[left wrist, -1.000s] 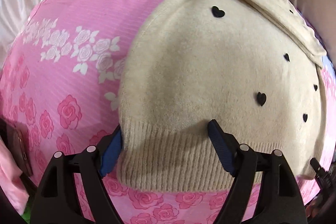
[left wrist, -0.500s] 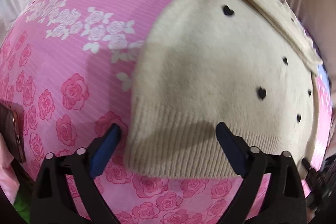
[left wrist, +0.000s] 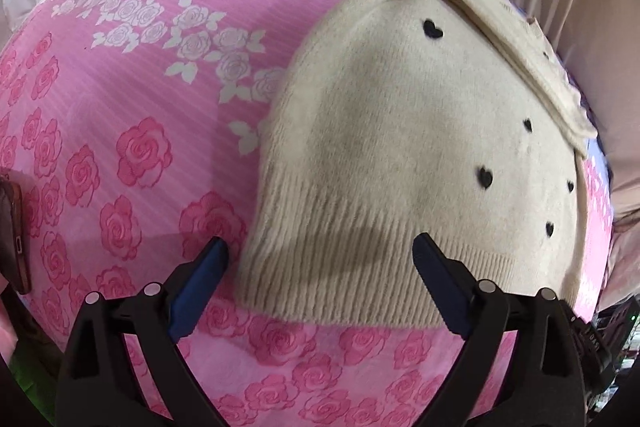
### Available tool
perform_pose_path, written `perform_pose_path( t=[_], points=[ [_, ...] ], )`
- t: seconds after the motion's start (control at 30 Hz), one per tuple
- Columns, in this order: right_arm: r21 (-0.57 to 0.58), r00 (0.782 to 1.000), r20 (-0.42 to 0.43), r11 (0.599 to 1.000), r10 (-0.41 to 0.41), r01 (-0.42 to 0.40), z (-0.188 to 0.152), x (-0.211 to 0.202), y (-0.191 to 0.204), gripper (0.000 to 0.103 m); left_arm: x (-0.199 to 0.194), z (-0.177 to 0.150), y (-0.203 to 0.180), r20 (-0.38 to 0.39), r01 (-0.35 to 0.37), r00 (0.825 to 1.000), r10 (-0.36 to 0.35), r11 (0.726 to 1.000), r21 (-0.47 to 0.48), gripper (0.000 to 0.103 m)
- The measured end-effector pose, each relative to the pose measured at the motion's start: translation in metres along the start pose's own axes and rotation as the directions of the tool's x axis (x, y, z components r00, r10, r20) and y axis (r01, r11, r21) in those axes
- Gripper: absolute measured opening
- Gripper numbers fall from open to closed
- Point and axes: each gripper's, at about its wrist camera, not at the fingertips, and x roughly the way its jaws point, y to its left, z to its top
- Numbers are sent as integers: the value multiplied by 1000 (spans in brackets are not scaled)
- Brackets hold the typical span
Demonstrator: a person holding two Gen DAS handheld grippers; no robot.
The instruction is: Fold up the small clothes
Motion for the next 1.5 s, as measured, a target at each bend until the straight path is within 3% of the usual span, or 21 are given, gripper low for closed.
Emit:
perform_pose_path(
  t=[0.07, 0.1, 0.13, 0.17, 0.2, 0.23, 0.33, 0.47, 0.57, 0.7, 0.8, 0.93, 1.03, 1.1, 1.13, 1.23, 1.37, 1.5],
  points=[
    [-5, 1000, 1, 1000, -1, 1, 3, 2, 2, 51, -1, 8, 4, 8, 29, 1000, -29, 999, -21, 88],
    [-8, 1000, 2, 1000, -2, 2, 5, 2, 2, 48, -2, 11, 7, 14, 43, 999, -42, 999, -27, 81],
    [-13, 1000, 0, 1000, -6, 6, 5, 3, 2, 37, -1, 15, 7, 17, 47, 999, -47, 999, -27, 68],
    [-18, 1000, -4, 1000, -16, 16, 6, 4, 2, 16, -1, 21, 7, 20, 58, 998, -57, 998, -26, 57],
    [-13, 1000, -10, 1000, -5, 5, 7, 4, 1, 12, -1, 23, 9, 12, 82, 997, -82, 996, -27, 33],
    [1, 1000, -7, 1000, 14, -14, 7, 3, -2, 12, 1, 26, 14, -13, 113, 993, -114, 992, -47, 17],
    [-8, 1000, 13, 1000, 28, -28, 5, -4, -2, 10, 0, 28, 33, -29, 189, 980, -195, 972, -139, 8],
    [0, 996, 44, 997, 75, -76, 0, -23, -4, 8, -15, 20, 45, -15, 236, 970, -243, 953, -189, 7],
    [-33, 994, 66, 995, 92, -90, -5, -44, -6, 7, -33, 13, 42, -21, 295, 952, -305, 935, -196, 6],
    [-59, 992, 65, 993, 108, -104, -18, -76, -20, 6, -65, -5, 31, -55, 358, 928, -369, 922, -146, 6],
    [-63, 990, 59, 990, 130, -126, -34, -104, -36, 6, -90, -20, 20, -91, 366, 923, -374, 926, -90, 6],
    [-79, 982, 20, 980, 185, -183, -55, -140, -44, 6, -113, -42, 10, -126, 380, 911, -393, 917, -120, 6],
    [-121, 972, 29, 966, 233, -228, -55, -169, -34, 6, -144, -44, -4, -73, 401, 910, -408, 911, -93, 6],
    [-152, 959, 85, 955, 270, -255, -38, -189, -24, 6, -168, -29, -17, 7, 427, 904, -427, 902, -66, 6],
    [-164, 952, 117, 951, 282, -261, -27, -195, -19, 6, -179, -16, -26, 48, 454, 891, -452, 889, -58, 6],
    [-191, 908, 248, 936, 337, -295, 33, -210, -2, 7, -197, 32, -58, 139, 481, 866, -480, 876, 29, 6],
    [-150, 863, 345, 930, 368, -336, 117, -190, 5, 7, -184, 102, -96, 245, 405, 876, -415, 910, 92, 6],
    [-106, 879, 359, 949, 315, -297, 198, -139, 18, 7, -137, 176, -121, 284, 303, 905, -316, 949, 92, 6]
  ],
)
